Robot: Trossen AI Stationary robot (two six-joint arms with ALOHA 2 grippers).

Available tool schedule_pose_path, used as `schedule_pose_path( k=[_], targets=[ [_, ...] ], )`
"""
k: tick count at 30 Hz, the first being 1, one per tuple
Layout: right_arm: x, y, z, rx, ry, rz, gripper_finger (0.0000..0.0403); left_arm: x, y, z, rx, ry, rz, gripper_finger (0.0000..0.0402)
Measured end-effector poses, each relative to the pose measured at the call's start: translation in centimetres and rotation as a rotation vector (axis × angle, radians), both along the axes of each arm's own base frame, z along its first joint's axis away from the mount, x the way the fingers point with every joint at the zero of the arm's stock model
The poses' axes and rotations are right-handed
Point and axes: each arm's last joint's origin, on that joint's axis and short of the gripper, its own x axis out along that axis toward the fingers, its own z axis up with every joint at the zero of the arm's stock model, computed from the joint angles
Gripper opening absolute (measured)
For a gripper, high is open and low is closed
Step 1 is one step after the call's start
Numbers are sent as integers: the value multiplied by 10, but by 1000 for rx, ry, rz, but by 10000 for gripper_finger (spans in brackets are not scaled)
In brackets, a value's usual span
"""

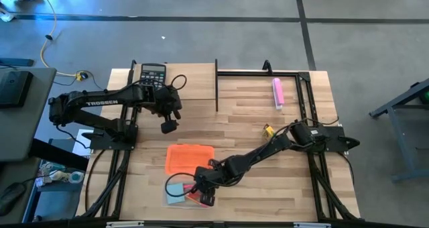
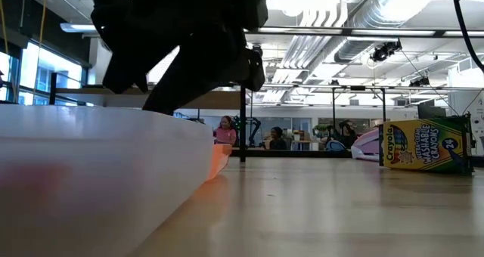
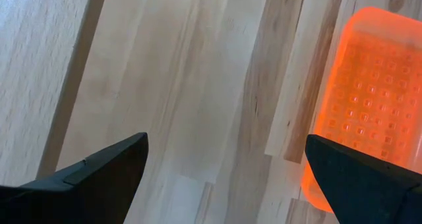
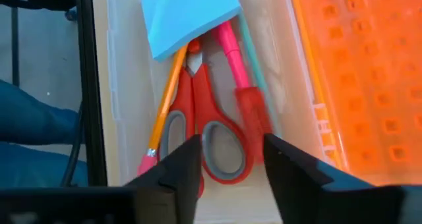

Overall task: Pack school essentials
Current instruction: Put the yellow crayon box in the orange supply box

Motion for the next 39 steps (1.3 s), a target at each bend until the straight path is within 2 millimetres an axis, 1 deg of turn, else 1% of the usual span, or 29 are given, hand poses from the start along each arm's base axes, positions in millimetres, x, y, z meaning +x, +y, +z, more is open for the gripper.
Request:
schedule_pose_path(
  k=[3,5,11,14,18,21,24,30,34,39],
  targets=[
    [0,0,0,32,13,-14,182,0,0,0,-1,0,3,399],
    [0,1,0,60,26,-44,193,0,0,0,-5,-2,10,399],
    [-1,3,2,61,15,-115,199,0,-2,0,-58,-9,-6,399],
    [-4,4,10,51,-6,-146,199,-1,-2,-1,-64,-2,-11,399],
    [-7,2,25,49,-33,-183,199,-1,-2,-1,-61,-4,-15,399],
    [-14,-4,38,-1,-34,-216,199,-1,-3,-1,-61,-5,-17,399],
    [-25,-11,49,-82,-6,-252,199,-1,-3,-1,-61,-5,-19,399],
    [-44,-22,77,-155,15,-282,199,0,-4,-1,-60,-4,-27,399],
    [-57,-31,92,-230,29,-315,199,0,-4,0,-60,-5,-27,399],
    [-74,-47,117,-318,4,-394,199,0,-4,0,-59,-6,-26,399]
  ],
)
